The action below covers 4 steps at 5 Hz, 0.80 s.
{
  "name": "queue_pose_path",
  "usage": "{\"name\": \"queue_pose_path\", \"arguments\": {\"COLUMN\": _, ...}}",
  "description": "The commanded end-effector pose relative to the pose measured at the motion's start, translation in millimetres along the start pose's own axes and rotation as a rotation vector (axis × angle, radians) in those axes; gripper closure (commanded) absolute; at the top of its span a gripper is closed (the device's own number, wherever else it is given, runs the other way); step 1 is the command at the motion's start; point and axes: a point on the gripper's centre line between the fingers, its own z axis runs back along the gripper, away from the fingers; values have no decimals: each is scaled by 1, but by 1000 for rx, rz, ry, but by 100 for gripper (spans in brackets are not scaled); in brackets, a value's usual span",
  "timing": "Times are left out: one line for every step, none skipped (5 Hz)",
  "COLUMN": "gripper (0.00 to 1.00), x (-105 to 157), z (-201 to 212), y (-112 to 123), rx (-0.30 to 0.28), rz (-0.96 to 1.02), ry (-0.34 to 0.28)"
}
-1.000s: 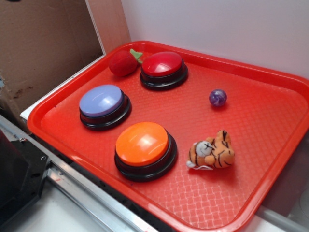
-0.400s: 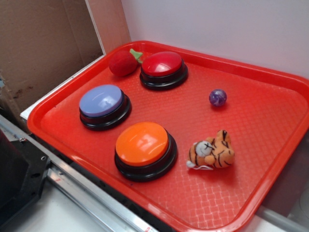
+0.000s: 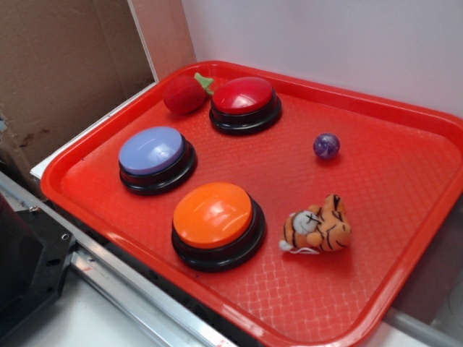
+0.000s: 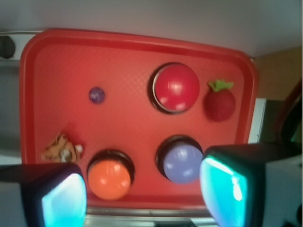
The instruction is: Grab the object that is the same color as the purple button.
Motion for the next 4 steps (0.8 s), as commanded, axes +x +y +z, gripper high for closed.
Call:
{"name": "queue_pose_path", "arguments": {"gripper": 0, "x": 17, "z": -18, "y": -24, "rx": 23, "rz": -99, "ry": 27}}
{"name": "queue_pose_path", "arguments": {"gripper": 0, "x": 17, "z": -18, "y": -24, "rx": 23, "rz": -99, "ry": 27}}
{"name": "queue_pose_path", "arguments": {"gripper": 0, "x": 17, "z": -18, "y": -24, "rx": 23, "rz": -99, "ry": 27}}
{"name": "queue_pose_path", "arguments": {"gripper": 0, "x": 35, "z": -41, "y": -22, "rx": 53, "rz": -107, "ry": 78}}
